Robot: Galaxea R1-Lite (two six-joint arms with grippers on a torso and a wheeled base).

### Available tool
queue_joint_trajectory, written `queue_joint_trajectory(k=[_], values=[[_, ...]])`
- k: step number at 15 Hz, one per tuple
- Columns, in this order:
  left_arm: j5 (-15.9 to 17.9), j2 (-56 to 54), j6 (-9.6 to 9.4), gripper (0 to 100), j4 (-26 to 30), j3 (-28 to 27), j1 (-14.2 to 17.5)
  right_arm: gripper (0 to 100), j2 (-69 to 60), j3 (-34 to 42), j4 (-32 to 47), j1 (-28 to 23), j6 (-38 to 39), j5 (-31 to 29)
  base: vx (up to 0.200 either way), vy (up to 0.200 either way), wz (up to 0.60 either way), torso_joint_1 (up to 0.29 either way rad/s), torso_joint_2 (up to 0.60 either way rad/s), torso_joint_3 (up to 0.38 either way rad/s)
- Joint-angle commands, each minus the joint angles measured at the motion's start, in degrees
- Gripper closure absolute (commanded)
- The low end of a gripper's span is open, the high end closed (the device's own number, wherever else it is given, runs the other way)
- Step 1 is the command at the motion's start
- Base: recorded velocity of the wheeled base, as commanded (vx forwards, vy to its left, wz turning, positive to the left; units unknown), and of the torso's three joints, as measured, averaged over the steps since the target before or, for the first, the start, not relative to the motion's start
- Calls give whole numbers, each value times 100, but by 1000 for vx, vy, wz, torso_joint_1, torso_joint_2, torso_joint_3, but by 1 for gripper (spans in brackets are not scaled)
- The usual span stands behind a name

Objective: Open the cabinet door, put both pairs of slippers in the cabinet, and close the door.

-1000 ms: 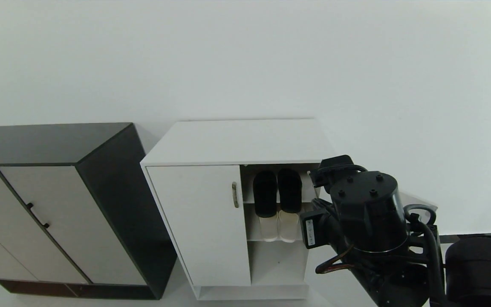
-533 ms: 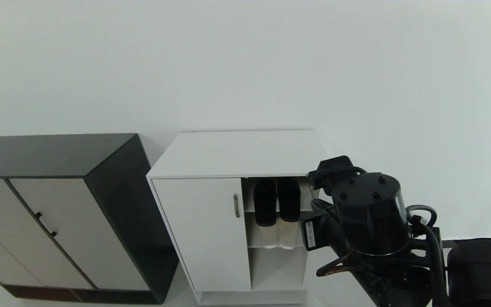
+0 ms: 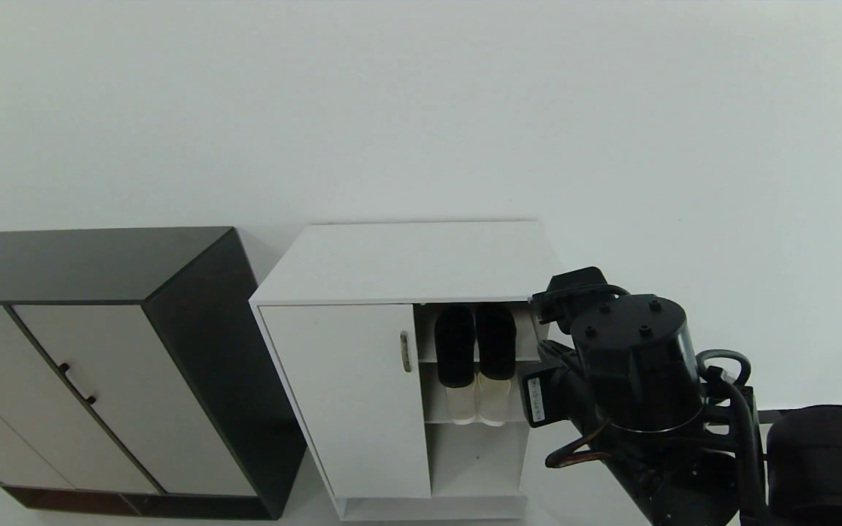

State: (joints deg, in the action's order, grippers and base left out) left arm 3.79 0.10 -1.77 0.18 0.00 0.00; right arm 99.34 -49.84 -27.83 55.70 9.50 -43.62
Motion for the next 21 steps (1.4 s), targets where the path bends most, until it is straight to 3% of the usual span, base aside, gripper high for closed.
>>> queue_joint_trajectory(k=[1, 8, 12, 14, 17, 21], values=[[-1, -1, 1, 100, -1, 0, 0, 100, 15, 9, -3, 2, -9, 2, 0, 0, 0, 0, 0, 0], [-1, -1, 1, 100, -1, 0, 0, 100, 6, -26, -3, -121, 0, 11, 0, 0, -600, 2, 0, 1], [-1, -1, 1, 100, -1, 0, 0, 100, 15, -88, -100, -920, -18, 732, 0, 0, 0, 0, 0, 0], [-1, -1, 1, 100, -1, 0, 0, 100, 173, -474, -152, -1483, 0, 864, 0, 0, 0, 0, 0, 0], [-1, -1, 1, 100, -1, 0, 0, 100, 270, -773, -126, -2089, 70, 1514, 0, 0, 0, 0, 0, 0], [-1, -1, 1, 100, -1, 0, 0, 100, 912, -1230, -126, -2687, 254, 1699, -200, 0, 0, 7, 6, -1]])
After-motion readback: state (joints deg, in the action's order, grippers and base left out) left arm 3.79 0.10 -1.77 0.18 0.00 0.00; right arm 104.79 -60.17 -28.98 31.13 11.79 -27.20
